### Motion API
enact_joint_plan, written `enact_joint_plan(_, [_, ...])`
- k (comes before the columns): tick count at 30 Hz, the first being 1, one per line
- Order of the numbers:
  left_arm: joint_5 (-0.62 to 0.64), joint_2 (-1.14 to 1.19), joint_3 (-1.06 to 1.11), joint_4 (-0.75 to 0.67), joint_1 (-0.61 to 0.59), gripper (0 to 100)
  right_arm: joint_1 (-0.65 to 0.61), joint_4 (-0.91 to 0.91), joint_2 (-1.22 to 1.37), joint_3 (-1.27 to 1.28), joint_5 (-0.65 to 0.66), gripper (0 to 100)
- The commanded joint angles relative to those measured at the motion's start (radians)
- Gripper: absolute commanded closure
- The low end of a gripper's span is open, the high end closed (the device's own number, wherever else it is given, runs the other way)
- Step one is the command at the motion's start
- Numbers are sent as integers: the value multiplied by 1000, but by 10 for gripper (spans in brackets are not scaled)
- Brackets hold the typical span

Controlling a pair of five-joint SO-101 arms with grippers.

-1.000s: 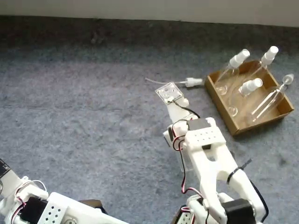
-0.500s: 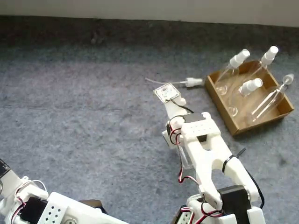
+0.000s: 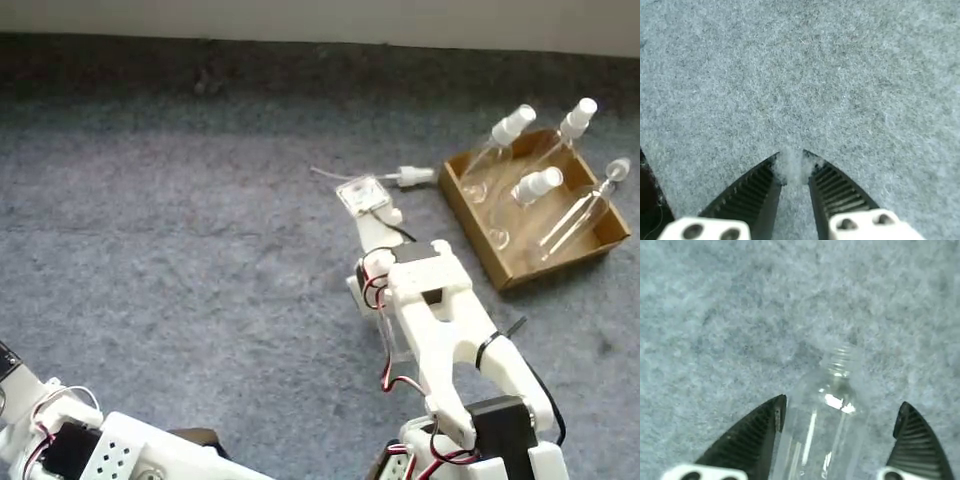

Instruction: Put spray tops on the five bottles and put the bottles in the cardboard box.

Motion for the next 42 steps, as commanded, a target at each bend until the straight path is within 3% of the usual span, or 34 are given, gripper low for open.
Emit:
enact_joint_plan(1, [-11,-5,18,5,-8,993,8,-19,-7,8,-21,756])
enact_joint_plan(14, [-11,-5,18,5,-8,993,4,-16,-1,27,-21,765])
enact_joint_plan(21, [-11,-5,18,5,-8,993,8,-10,-13,18,-23,953])
enact_joint_plan(25, [-11,-5,18,2,-8,995,10,-8,-51,18,-23,958])
enact_joint_plan(31, [-11,-5,18,5,-4,995,58,182,-240,-38,-129,958])
enact_joint_plan(42, [-35,-5,-2,5,147,995,272,358,-722,-153,-130,957])
